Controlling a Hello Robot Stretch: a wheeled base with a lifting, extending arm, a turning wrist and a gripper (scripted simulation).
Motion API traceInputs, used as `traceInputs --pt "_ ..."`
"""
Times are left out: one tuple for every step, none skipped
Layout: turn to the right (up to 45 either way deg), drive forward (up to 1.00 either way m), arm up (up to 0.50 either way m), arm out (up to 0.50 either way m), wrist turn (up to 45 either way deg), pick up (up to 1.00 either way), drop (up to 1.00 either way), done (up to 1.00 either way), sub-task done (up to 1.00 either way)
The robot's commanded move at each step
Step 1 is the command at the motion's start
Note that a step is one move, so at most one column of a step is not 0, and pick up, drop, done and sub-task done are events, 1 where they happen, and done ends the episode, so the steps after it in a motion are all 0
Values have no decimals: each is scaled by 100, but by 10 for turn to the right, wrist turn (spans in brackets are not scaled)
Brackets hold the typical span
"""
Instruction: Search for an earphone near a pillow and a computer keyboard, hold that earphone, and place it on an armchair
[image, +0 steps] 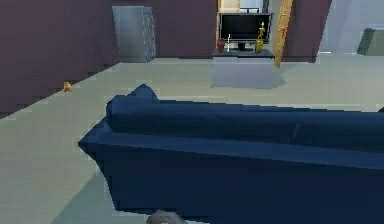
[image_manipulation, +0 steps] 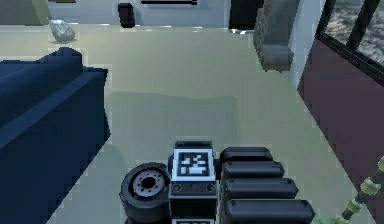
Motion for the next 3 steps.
traceInputs --pt "270 0 0 0 0 0 0 0 0" --pt "-450 0 0 0 0 0 0 0 0" --pt "-450 0 0 0 0 0 0 0 0"
